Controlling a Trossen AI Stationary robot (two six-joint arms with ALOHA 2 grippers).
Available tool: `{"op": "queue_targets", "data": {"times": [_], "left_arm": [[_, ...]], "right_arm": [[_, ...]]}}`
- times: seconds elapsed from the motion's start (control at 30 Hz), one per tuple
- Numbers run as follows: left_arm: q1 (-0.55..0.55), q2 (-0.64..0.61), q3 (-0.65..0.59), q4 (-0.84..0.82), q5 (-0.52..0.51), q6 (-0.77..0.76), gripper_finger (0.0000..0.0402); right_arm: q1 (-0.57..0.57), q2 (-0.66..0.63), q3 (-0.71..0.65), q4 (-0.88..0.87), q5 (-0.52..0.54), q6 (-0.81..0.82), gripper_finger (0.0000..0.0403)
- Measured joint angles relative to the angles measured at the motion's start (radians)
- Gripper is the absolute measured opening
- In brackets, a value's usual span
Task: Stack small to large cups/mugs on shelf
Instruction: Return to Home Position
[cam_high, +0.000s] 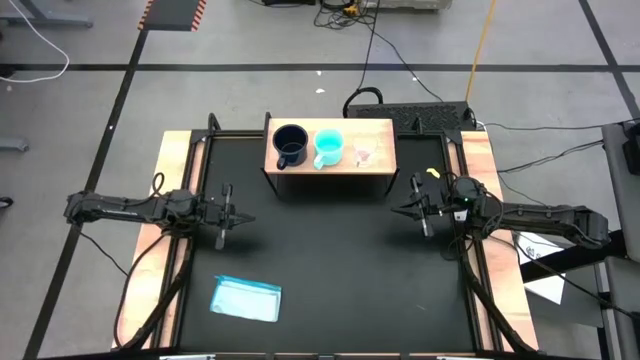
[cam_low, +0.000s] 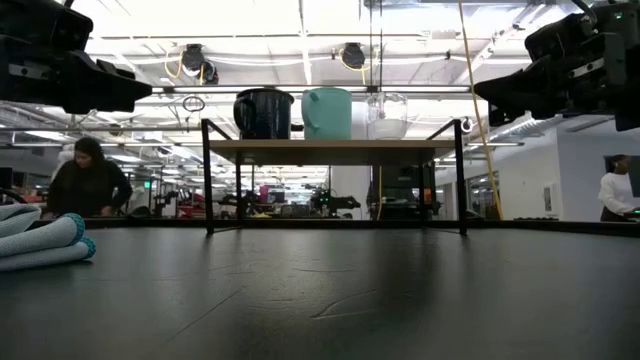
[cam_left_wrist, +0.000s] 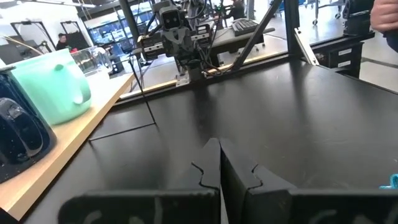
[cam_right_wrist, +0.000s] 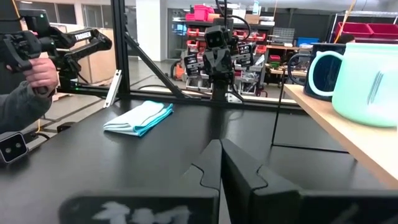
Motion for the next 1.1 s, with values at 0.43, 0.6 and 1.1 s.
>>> {"op": "queue_targets", "data": {"times": [0.43, 0.6, 1.1], "left_arm": [[0.0, 0.0, 0.0, 0.0, 0.01, -0.021, 0.0], [0.0, 0.0, 0.0, 0.0, 0.061, -0.062, 0.0009], [0.0, 0.0, 0.0, -0.002, 0.063, -0.211, 0.0016]], "right_arm": [[0.0, 0.0, 0.0, 0.0, 0.0, 0.012, 0.0], [0.0, 0.0, 0.0, 0.005, 0.0, 0.033, 0.0], [0.0, 0.0, 0.0, 0.053, 0.001, 0.075, 0.0]]}}
